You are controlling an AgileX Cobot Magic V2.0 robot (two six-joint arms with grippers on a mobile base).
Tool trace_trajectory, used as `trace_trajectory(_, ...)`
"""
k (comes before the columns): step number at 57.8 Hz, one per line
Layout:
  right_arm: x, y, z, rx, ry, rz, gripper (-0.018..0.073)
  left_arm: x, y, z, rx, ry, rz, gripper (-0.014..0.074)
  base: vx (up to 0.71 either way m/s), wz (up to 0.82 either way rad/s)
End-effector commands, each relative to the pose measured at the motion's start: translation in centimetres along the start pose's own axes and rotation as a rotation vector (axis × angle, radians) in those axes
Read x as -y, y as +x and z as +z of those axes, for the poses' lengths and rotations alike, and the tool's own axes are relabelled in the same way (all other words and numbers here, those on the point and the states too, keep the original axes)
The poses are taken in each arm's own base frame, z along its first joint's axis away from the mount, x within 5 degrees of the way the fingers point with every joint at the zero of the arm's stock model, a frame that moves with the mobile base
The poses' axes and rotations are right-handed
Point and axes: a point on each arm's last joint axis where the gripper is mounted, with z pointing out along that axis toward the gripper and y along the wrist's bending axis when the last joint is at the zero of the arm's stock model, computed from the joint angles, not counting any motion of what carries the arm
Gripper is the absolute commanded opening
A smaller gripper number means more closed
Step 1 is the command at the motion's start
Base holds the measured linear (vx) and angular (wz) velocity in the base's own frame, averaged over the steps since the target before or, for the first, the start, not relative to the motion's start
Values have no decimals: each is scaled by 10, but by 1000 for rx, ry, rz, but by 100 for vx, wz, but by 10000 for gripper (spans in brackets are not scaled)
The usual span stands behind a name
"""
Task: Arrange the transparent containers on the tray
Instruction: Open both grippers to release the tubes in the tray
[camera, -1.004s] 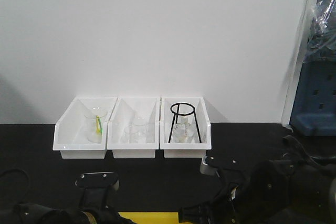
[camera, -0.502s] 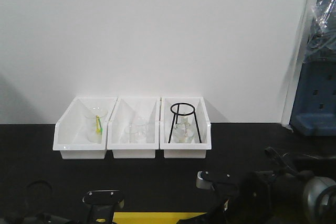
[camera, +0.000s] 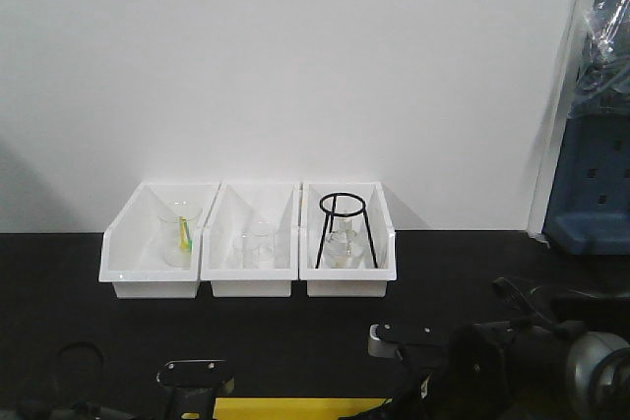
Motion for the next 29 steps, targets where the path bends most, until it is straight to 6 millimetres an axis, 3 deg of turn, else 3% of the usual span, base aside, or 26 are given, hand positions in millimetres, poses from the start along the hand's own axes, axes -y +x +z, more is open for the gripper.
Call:
trace_trajectory(1,-7,-16,-39,155,-36,-37,521,16,-24,-35,152,79,1,493,0,0)
trace_trajectory(10,-11,-21,-87,315,-51,-117,489,26,-37,-84,297,146,53,492,0,0)
trace_trajectory(19,-15,-13,-164,556,-62,-231,414,32,-45,-150,497,182,217,487,0,0)
trace_trajectory(29,-9,20,-256,821,-43,-338,286,29,-36,-227,693,185,362,439,0,0)
